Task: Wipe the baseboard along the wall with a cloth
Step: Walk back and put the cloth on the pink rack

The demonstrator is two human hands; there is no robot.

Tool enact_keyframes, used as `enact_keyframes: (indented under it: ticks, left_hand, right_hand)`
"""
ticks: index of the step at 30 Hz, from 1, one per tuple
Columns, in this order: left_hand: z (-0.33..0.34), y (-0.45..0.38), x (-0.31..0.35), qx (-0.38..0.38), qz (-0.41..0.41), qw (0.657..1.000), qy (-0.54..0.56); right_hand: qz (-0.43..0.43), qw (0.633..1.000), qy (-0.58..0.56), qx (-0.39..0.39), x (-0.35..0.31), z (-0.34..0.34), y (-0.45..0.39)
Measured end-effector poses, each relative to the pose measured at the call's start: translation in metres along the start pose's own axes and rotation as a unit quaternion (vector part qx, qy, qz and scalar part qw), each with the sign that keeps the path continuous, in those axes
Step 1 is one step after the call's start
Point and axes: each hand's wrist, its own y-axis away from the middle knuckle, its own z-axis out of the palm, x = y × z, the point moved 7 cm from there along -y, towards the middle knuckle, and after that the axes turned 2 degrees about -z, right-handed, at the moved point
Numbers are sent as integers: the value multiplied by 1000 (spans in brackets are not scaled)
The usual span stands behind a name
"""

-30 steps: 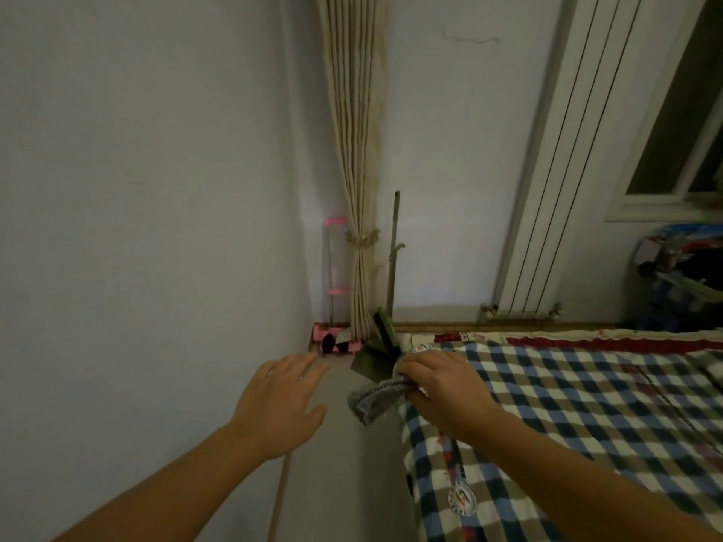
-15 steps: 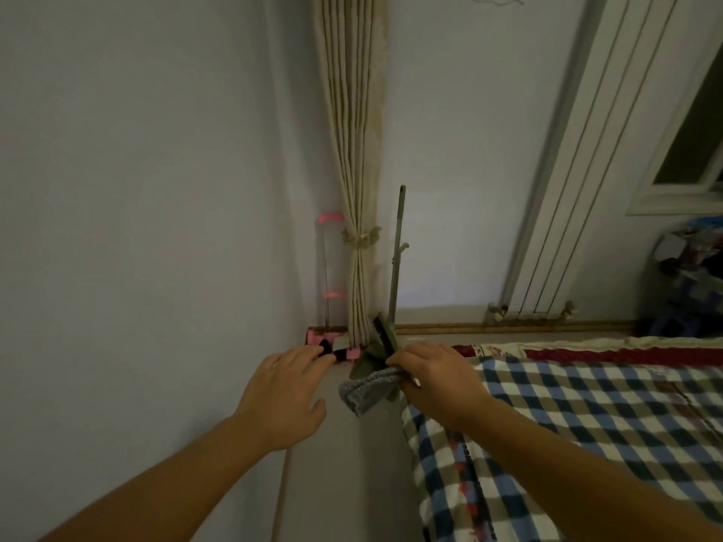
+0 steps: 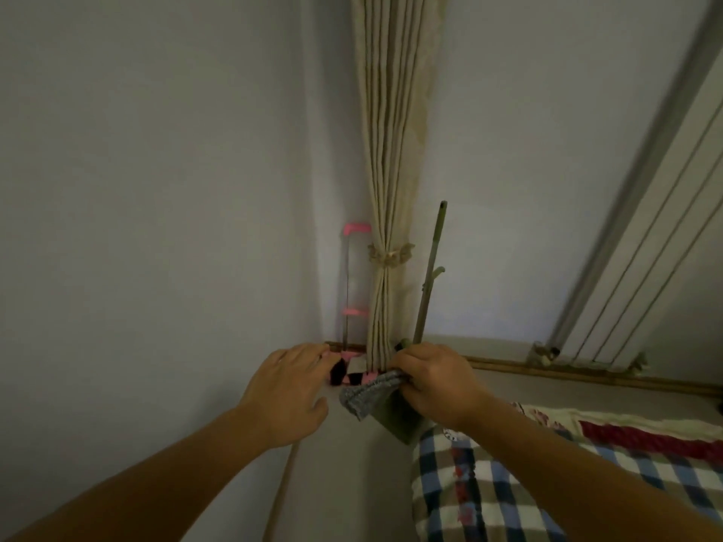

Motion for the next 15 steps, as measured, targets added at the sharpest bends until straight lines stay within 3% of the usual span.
enact_keyframes:
  ticks: [15]
  left_hand:
    - [64, -76, -79, -28, -12, 999, -40]
  right_hand:
    - [-5, 993, -32, -117, 82, 64, -100]
